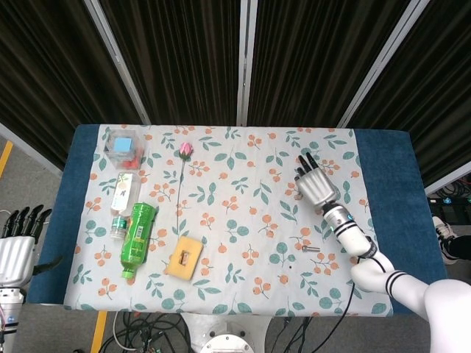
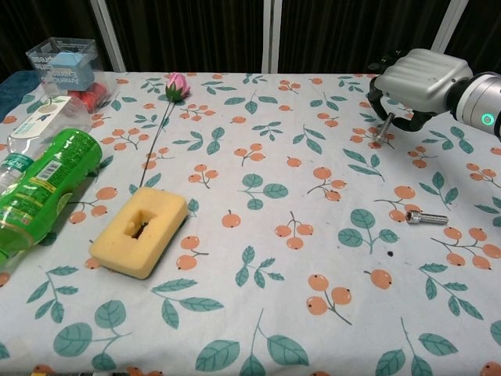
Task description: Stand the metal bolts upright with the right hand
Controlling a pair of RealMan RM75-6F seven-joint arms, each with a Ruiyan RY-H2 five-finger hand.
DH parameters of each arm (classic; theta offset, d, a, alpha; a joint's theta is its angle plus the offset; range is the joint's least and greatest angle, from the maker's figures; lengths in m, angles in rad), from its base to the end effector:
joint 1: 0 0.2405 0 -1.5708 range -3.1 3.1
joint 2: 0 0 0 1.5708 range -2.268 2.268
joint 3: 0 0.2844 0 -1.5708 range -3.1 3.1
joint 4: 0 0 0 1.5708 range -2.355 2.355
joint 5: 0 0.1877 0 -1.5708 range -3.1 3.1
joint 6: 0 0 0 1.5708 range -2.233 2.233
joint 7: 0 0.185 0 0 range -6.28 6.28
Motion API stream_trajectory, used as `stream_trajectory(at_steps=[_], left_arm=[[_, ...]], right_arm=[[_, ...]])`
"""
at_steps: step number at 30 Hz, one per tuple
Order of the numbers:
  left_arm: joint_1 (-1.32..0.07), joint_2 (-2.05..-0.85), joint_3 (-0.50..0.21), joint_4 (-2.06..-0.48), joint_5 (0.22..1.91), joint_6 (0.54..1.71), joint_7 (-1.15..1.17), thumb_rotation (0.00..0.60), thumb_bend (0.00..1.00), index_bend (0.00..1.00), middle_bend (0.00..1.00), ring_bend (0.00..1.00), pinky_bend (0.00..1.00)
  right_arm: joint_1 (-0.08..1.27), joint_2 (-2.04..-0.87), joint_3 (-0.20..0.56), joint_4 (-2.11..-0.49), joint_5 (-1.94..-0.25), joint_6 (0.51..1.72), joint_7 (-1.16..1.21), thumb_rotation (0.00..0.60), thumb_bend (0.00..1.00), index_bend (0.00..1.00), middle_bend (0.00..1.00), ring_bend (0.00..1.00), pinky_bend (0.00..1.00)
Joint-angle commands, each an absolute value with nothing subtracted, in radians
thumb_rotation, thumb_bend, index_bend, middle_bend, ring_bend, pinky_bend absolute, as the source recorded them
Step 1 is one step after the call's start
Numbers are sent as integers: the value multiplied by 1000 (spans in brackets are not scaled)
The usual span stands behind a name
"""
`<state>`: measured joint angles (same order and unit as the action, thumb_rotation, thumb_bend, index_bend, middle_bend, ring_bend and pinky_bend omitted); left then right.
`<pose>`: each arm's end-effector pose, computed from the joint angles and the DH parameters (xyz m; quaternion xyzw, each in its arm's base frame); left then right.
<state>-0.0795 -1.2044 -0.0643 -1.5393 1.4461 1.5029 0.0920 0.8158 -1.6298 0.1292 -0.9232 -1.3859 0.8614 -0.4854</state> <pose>-0.3432 0.2235 0.1780 -0.5835 -0.3702 -0.3633 0.6249 -0.2061 -0.4620 0.0014 0.8208 -0.0935 0.2107 0.5227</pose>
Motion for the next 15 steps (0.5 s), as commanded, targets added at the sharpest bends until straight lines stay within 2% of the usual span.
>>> stream_trajectory(at_steps=[1,11,15], left_arm=[[-79,-1206,-64,-1538,1445,1502,91,600,0,128,67,0,0],[-79,-1212,-63,-1525,1444,1497,79,600,0,127,67,0,0],[-79,-1213,-63,-1522,1442,1495,77,600,0,127,67,0,0]], right_arm=[[842,-1656,112,-879,-1419,870,-534,600,358,617,300,4,0],[851,-1723,66,-765,-1486,919,-610,600,358,613,297,4,0],[841,-1731,61,-757,-1495,944,-613,600,357,557,291,4,0]])
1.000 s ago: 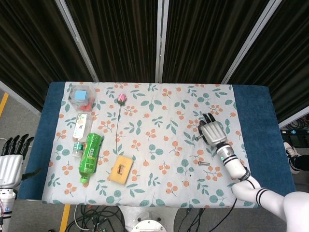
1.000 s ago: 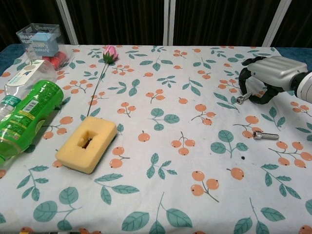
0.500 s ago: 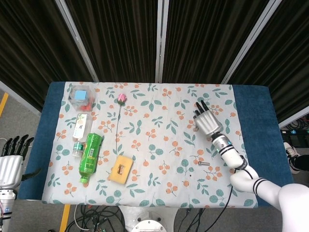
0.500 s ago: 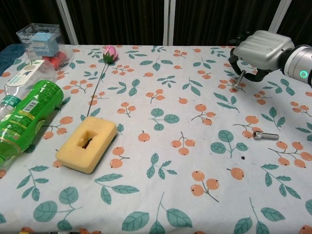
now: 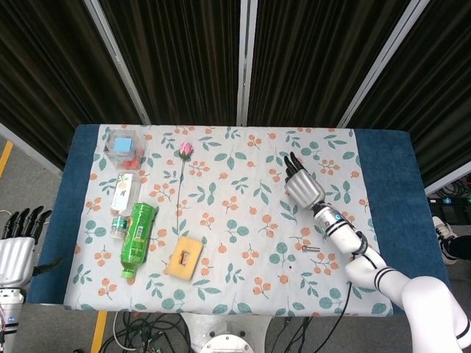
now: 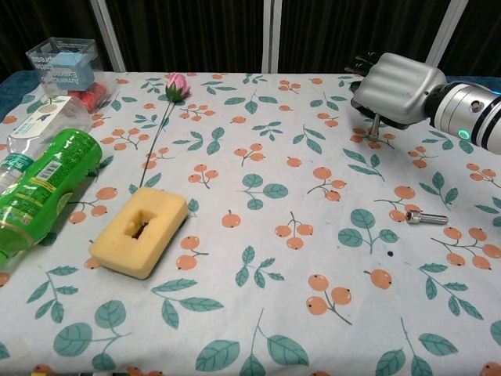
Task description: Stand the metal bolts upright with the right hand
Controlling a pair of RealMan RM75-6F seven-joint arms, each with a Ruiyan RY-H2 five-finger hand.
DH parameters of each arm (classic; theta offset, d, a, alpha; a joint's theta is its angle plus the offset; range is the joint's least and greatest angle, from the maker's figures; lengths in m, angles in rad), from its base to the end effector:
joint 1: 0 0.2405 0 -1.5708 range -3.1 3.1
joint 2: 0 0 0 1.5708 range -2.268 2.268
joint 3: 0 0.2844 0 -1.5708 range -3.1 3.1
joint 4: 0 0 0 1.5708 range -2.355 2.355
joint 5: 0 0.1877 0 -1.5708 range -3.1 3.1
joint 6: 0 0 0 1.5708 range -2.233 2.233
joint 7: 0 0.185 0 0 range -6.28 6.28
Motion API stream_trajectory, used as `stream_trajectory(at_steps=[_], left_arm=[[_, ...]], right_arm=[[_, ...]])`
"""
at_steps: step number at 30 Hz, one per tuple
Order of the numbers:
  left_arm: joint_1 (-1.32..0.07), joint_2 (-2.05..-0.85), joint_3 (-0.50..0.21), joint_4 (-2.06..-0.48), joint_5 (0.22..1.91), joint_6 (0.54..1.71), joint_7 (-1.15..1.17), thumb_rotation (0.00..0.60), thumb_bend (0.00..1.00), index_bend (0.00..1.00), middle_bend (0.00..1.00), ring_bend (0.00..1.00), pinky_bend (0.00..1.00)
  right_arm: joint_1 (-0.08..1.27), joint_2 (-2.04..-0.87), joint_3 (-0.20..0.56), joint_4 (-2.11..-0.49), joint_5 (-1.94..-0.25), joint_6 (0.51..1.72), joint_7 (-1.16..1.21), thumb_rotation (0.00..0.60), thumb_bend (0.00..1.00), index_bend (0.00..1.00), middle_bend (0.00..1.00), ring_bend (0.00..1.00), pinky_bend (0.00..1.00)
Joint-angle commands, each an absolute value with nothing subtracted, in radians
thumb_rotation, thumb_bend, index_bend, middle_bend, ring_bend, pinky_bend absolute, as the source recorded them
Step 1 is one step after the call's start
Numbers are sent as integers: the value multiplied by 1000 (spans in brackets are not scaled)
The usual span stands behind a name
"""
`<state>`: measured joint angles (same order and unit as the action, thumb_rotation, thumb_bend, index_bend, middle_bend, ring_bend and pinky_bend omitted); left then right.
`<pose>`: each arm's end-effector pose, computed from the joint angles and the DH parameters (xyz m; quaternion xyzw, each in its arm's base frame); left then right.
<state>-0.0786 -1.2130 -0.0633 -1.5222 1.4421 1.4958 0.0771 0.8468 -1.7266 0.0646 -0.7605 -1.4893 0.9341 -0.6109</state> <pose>-0.3472 0.2232 0.1755 -0.5820 -0.3755 -0.3621 0.6238 -0.1932 -0.4610 -0.0226 0.8292 0.0494 0.1717 0.5296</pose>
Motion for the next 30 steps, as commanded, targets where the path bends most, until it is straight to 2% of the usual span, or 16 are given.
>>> stream_trajectory(at_steps=[1,21,26,30], left_arm=[[-80,-1214,-63,-1521,1443,1494,77,600,0,127,67,0,0],[-80,-1211,-63,-1528,1452,1500,85,600,0,128,67,0,0],[-86,-1207,-67,-1530,1457,1499,86,600,0,128,67,0,0],[-92,-1207,-70,-1531,1459,1495,88,600,0,127,67,0,0]], right_arm=[[838,-1732,60,-757,-1495,949,-618,600,357,543,289,4,0],[804,-1714,76,-808,-1482,999,-626,600,357,360,273,0,0],[749,-1650,116,-935,-1465,1123,-575,600,357,331,266,0,0],[658,-1552,123,-1118,-1439,1217,-501,600,357,327,268,0,0]])
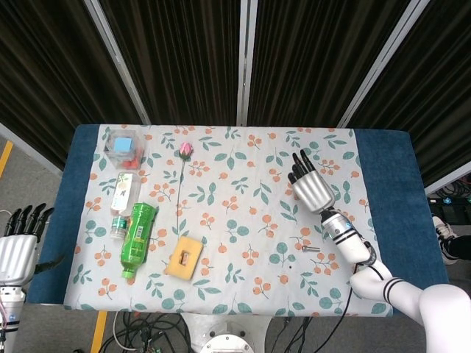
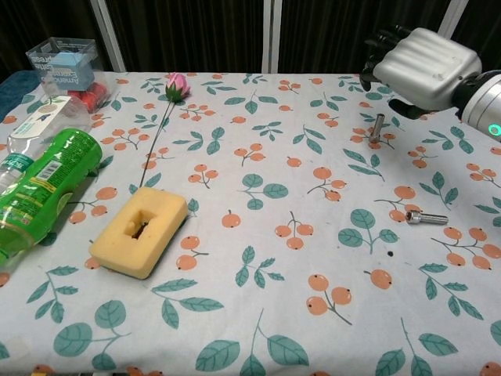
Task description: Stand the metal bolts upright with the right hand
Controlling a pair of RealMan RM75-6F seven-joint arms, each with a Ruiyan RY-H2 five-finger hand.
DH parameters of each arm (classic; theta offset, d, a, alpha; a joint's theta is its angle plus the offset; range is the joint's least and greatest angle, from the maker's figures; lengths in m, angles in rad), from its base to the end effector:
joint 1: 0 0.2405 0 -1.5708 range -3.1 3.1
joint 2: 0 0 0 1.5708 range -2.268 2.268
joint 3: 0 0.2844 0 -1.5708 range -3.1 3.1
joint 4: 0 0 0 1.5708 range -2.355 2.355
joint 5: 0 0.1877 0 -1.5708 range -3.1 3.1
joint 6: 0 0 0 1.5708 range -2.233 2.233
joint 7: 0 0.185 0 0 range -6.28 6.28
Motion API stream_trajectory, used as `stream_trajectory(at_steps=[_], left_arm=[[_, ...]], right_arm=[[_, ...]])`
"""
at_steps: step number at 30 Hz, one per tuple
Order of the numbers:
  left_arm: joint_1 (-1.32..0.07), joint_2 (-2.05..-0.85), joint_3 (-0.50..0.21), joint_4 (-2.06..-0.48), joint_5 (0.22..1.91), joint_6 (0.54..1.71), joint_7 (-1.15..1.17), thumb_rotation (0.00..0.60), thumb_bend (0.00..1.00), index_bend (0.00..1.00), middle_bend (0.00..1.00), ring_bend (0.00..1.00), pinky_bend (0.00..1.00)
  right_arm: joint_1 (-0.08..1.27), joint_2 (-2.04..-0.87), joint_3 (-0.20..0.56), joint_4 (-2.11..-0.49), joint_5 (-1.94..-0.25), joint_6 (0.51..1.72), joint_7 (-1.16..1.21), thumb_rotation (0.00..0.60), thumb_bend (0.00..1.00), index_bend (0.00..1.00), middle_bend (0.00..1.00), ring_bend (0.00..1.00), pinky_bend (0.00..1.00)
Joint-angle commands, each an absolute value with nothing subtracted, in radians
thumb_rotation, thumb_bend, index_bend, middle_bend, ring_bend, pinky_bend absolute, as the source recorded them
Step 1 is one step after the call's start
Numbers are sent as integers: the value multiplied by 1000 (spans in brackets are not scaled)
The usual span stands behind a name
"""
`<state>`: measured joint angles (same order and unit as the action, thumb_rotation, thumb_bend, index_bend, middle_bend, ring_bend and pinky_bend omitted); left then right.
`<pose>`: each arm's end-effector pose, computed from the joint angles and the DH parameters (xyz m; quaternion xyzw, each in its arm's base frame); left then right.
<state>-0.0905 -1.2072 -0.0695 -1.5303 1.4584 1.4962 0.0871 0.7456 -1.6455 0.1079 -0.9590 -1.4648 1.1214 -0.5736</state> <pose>-0.3401 0.2285 0.1769 -0.5893 -0.3643 -0.3684 0.6199 -0.1942 -0.4343 0.0170 0.7829 -0.0176 0.2664 0.5619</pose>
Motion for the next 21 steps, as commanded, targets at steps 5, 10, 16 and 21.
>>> stream_trajectory(at_steps=[5,10,16,21], left_arm=[[-101,-1205,-69,-1538,1465,1484,93,600,0,127,67,0,0],[-110,-1200,-68,-1551,1473,1475,92,600,0,128,67,0,0],[-113,-1195,-66,-1560,1477,1474,97,600,0,127,67,0,0],[-108,-1195,-61,-1560,1474,1476,89,600,0,128,67,0,0]], right_arm=[[551,-1423,88,-1351,-1419,1265,-353,600,356,380,316,38,95],[489,-1333,31,-1517,-1379,1208,-235,600,243,425,349,101,235],[480,-1313,9,-1603,-1334,1130,-237,600,176,446,325,88,99],[488,-1338,12,-1638,-1264,1068,-277,600,176,449,303,66,41]])
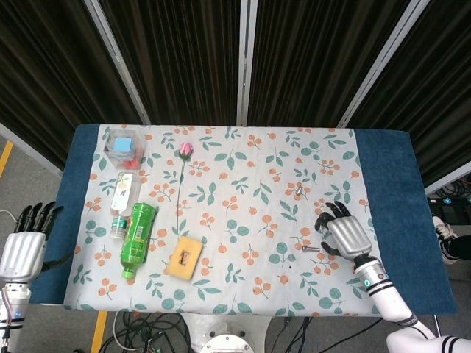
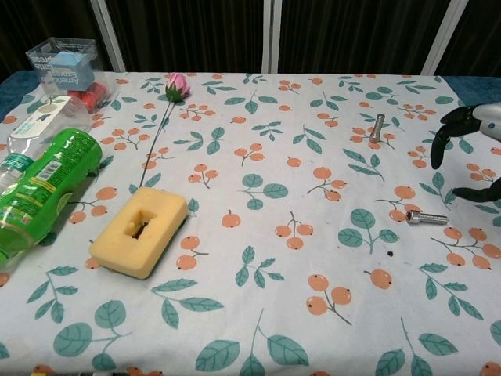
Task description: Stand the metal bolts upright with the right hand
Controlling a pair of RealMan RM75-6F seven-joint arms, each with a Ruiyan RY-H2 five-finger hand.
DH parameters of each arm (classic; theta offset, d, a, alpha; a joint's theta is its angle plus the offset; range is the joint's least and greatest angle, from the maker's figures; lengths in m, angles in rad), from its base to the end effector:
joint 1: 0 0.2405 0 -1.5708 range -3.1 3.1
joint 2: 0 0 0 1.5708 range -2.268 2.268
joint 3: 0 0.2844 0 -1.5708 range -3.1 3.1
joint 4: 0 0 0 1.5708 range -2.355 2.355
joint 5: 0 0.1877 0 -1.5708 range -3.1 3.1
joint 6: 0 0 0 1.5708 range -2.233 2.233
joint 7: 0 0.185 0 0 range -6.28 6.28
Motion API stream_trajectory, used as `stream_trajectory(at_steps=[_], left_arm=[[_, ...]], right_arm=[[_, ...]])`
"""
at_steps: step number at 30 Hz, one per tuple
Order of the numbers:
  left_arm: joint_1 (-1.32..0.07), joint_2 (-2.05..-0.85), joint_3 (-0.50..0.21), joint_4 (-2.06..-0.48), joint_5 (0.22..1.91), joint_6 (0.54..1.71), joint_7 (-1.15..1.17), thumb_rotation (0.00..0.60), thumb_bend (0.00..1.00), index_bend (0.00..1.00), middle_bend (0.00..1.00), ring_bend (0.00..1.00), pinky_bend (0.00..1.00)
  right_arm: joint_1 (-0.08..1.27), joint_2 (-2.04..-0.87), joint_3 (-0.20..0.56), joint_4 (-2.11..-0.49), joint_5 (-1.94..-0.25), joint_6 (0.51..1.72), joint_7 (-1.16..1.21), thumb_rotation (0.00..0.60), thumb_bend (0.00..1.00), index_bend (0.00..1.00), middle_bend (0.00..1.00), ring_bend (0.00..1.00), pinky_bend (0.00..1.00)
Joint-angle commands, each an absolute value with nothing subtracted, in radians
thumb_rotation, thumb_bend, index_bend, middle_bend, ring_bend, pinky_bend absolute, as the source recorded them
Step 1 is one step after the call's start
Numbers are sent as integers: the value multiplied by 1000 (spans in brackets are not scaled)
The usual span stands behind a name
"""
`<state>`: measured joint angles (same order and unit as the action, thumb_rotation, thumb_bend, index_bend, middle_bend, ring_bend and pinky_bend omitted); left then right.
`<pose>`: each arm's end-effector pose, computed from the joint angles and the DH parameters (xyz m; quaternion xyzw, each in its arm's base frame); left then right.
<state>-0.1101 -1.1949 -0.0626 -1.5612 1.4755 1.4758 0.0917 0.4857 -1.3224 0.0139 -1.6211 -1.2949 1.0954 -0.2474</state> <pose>-0.3299 0.2335 0.1723 -0.6026 -0.3662 -0.3739 0.6025 -0.2539 -0.3173 0.0544 0.7325 -0.3977 0.3223 0.4487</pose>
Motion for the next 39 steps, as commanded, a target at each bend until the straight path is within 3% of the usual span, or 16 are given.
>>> stream_trajectory(at_steps=[1,13,39], left_arm=[[-107,-1196,-60,-1559,1472,1476,87,600,0,127,67,0,0],[-102,-1200,-53,-1543,1469,1472,60,600,0,128,67,0,0],[-110,-1198,-53,-1541,1468,1461,54,600,0,128,67,0,0]], right_arm=[[490,-1343,12,-1639,-1254,1062,-295,600,176,451,302,64,33],[482,-1433,-17,-1580,-1289,1128,-540,600,222,492,227,0,0],[452,-1448,-2,-1581,-1269,1115,-518,600,229,493,209,0,0]])
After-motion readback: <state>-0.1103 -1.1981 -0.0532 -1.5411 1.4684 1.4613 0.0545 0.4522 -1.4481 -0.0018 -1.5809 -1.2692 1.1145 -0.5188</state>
